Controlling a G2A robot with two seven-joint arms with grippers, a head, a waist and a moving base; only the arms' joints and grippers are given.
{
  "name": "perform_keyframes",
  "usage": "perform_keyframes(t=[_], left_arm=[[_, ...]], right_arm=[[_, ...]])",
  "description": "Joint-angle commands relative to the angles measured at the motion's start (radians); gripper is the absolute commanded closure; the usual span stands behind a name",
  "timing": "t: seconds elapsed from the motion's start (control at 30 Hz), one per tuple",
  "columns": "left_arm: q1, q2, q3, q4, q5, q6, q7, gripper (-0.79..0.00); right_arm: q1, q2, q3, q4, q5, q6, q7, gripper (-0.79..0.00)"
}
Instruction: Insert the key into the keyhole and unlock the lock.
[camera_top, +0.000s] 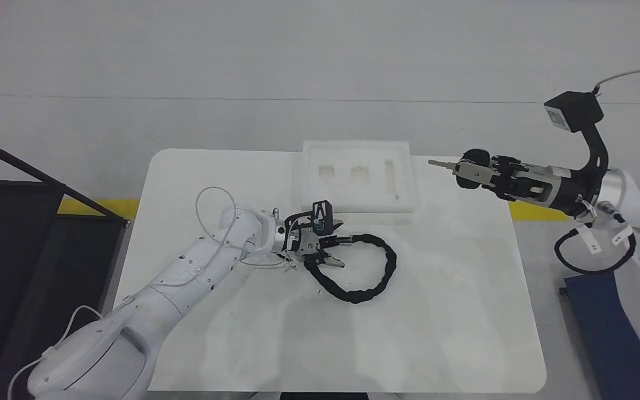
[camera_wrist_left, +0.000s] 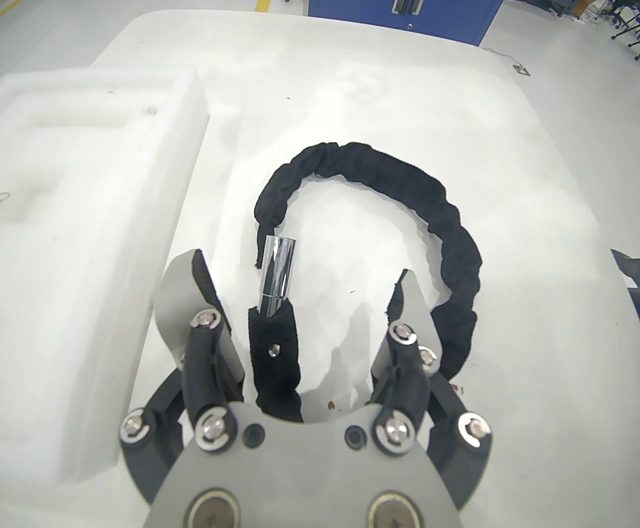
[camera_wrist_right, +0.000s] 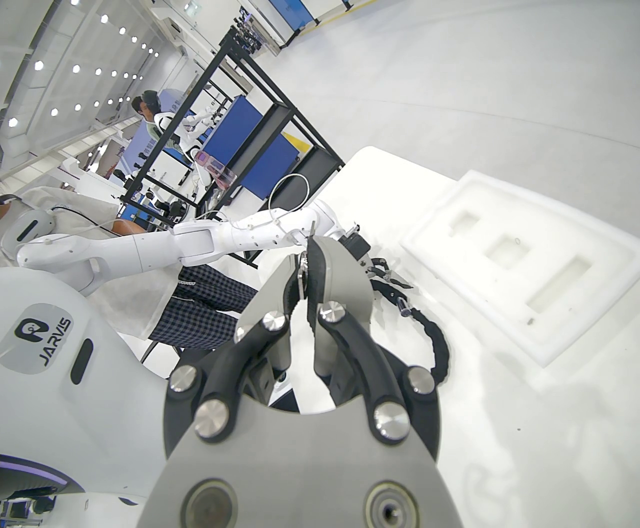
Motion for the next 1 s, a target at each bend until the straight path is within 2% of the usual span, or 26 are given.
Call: perform_keyframes(t=[0.0, 0.1, 0.17, 0.2, 0.23, 0.37, 0.43, 0.73, 0.9, 0.97], left_arm=[[-0.003, -0.005, 0.005, 0.010, 0.026, 0.005, 0.020, -0.628], [-0.009, -0.014, 0.010, 0.026, 0.051, 0.009, 0.037, -0.619], [-0.010, -0.019, 0.012, 0.035, 0.062, 0.014, 0.047, -0.542], [-0.011, -0.022, 0.014, 0.041, 0.068, 0.016, 0.051, -0.388], [-0.012, -0.024, 0.015, 0.046, 0.073, 0.019, 0.055, -0.351], [-0.019, -0.035, 0.019, 0.068, 0.097, 0.032, 0.063, -0.372], [-0.023, -0.041, 0.021, 0.081, 0.105, 0.032, 0.066, -0.326], [-0.043, -0.065, 0.028, 0.135, 0.144, 0.047, 0.074, -0.379], [-0.047, -0.078, 0.031, 0.157, 0.153, 0.046, 0.079, -0.351], [-0.049, -0.084, 0.033, 0.165, 0.155, 0.043, 0.080, -0.317]], right_arm=[[0.000, 0.000, 0.000, 0.000, 0.000, 0.000, 0.000, 0.000], [0.000, 0.000, 0.000, 0.000, 0.000, 0.000, 0.000, 0.000], [0.000, 0.000, 0.000, 0.000, 0.000, 0.000, 0.000, 0.000], [0.000, 0.000, 0.000, 0.000, 0.000, 0.000, 0.000, 0.000], [0.000, 0.000, 0.000, 0.000, 0.000, 0.000, 0.000, 0.000], [0.000, 0.000, 0.000, 0.000, 0.000, 0.000, 0.000, 0.000], [0.000, 0.000, 0.000, 0.000, 0.000, 0.000, 0.000, 0.000], [0.000, 0.000, 0.000, 0.000, 0.000, 0.000, 0.000, 0.000], [0.000, 0.000, 0.000, 0.000, 0.000, 0.000, 0.000, 0.000], [0.000, 0.000, 0.000, 0.000, 0.000, 0.000, 0.000, 0.000]])
